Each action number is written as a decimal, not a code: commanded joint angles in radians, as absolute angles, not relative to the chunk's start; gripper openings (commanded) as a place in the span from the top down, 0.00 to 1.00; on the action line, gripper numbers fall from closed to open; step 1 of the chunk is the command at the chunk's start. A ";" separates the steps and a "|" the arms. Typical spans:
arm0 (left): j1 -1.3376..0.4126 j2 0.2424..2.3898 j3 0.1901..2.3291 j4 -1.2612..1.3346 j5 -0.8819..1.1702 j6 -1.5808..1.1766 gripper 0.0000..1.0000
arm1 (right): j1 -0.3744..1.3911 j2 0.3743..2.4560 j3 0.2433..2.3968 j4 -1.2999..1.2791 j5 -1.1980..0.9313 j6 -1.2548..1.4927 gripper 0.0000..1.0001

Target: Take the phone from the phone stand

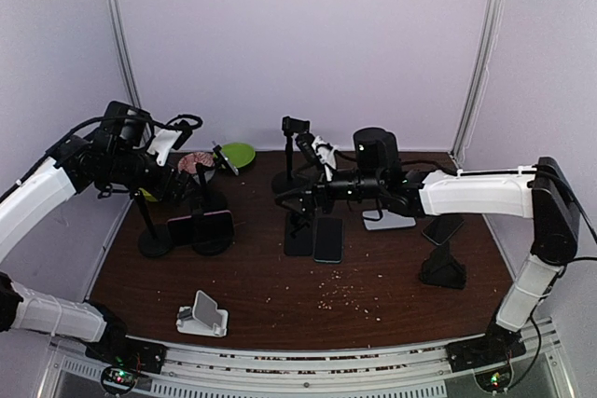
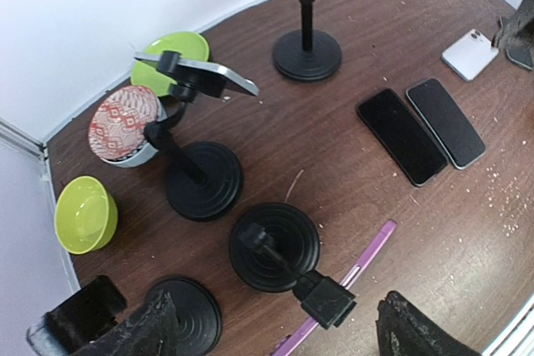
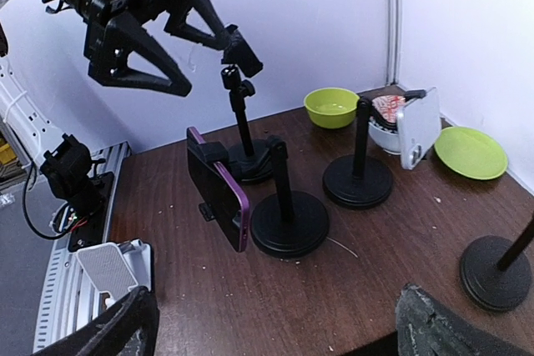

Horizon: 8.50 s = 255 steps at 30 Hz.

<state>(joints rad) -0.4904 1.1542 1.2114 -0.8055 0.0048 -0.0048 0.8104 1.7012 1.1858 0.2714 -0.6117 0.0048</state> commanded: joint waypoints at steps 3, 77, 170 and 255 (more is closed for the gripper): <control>-0.470 1.115 1.187 -0.711 0.030 0.002 0.16 | 0.871 1.840 1.328 0.287 -0.685 -0.040 0.01; -0.439 1.112 1.235 -0.667 0.255 0.049 0.20 | 0.972 2.176 1.539 0.577 -0.872 0.200 1.00; -0.844 1.263 0.993 -0.324 0.682 0.279 0.47 | 1.140 1.417 0.998 0.287 -0.350 -0.064 1.00; -0.844 1.313 1.055 -0.416 0.651 0.287 1.00 | 1.118 1.230 0.793 0.191 -0.141 -0.156 1.00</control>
